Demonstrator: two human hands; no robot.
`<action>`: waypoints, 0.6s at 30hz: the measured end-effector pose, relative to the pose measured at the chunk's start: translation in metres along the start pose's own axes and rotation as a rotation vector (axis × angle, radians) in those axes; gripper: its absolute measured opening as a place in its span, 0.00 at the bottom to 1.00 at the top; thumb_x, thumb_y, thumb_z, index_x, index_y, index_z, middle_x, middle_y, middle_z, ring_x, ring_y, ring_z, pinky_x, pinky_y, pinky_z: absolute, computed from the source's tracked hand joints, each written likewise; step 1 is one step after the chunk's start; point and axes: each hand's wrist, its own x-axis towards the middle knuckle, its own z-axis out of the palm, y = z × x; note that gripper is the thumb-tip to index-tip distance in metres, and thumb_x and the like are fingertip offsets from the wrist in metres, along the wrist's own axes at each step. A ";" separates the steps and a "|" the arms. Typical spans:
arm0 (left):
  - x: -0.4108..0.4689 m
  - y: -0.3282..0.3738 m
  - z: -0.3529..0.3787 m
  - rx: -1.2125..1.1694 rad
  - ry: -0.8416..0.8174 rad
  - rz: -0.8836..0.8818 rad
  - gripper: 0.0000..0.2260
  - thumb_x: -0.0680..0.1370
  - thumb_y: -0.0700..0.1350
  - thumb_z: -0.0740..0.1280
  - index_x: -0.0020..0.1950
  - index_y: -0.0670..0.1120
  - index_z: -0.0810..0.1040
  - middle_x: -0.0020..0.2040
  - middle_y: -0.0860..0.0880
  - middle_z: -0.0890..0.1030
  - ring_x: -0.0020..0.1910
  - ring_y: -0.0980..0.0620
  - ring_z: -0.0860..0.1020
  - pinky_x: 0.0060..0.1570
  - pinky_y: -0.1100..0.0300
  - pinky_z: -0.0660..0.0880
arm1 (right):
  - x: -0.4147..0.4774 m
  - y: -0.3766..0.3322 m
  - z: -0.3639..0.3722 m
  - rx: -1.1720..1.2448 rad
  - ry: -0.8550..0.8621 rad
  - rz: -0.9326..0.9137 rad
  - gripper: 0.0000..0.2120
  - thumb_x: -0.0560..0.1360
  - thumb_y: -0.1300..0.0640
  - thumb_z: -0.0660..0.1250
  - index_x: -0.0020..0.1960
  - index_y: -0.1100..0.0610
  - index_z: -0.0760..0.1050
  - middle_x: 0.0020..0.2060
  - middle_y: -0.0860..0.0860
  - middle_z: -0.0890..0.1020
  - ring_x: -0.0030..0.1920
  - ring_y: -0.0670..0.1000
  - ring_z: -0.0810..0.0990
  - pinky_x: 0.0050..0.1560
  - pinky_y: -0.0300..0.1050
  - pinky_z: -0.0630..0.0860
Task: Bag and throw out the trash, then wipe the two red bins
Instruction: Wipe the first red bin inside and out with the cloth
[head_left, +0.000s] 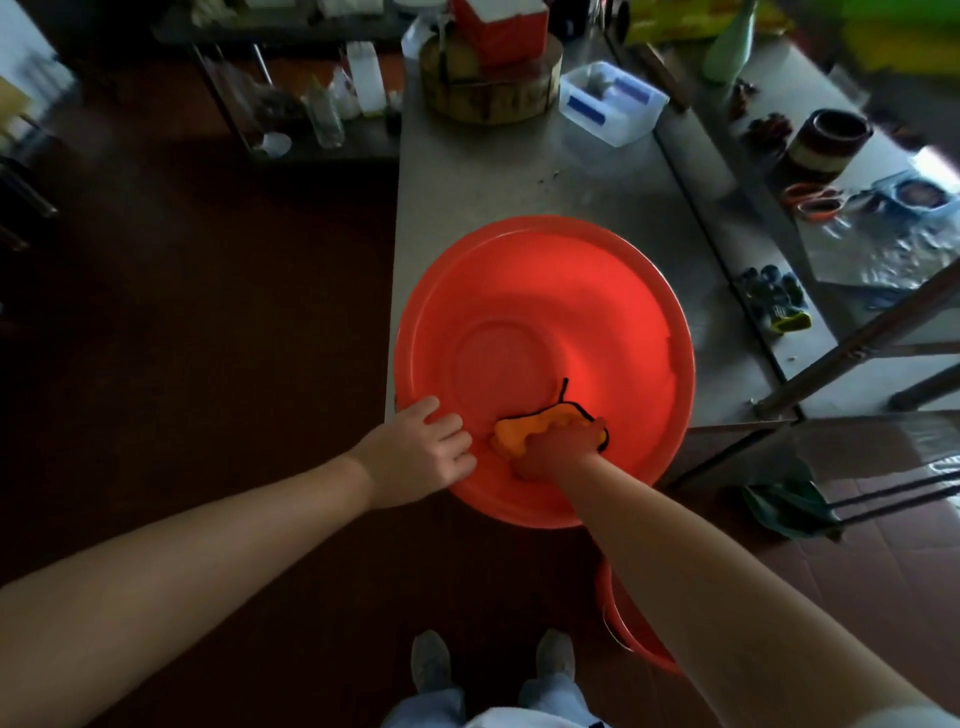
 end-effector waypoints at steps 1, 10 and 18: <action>0.002 -0.005 0.001 0.023 -0.003 -0.012 0.10 0.81 0.37 0.60 0.42 0.47 0.76 0.38 0.48 0.76 0.41 0.46 0.75 0.49 0.47 0.73 | 0.004 0.000 -0.007 0.060 0.040 -0.007 0.41 0.73 0.27 0.51 0.80 0.48 0.61 0.79 0.58 0.61 0.78 0.65 0.57 0.72 0.72 0.48; -0.009 0.015 0.037 0.050 -0.116 -0.184 0.06 0.78 0.42 0.62 0.48 0.46 0.79 0.43 0.45 0.81 0.41 0.43 0.80 0.52 0.46 0.76 | 0.008 -0.021 0.002 0.059 0.299 -0.119 0.27 0.78 0.36 0.53 0.72 0.44 0.72 0.73 0.56 0.69 0.73 0.64 0.63 0.70 0.68 0.53; -0.045 0.006 0.056 0.037 -0.205 -0.064 0.32 0.77 0.72 0.58 0.50 0.43 0.81 0.45 0.43 0.83 0.47 0.41 0.81 0.55 0.47 0.76 | 0.017 -0.024 0.033 0.070 0.391 -0.169 0.26 0.77 0.36 0.56 0.69 0.46 0.74 0.69 0.57 0.71 0.71 0.65 0.65 0.70 0.69 0.53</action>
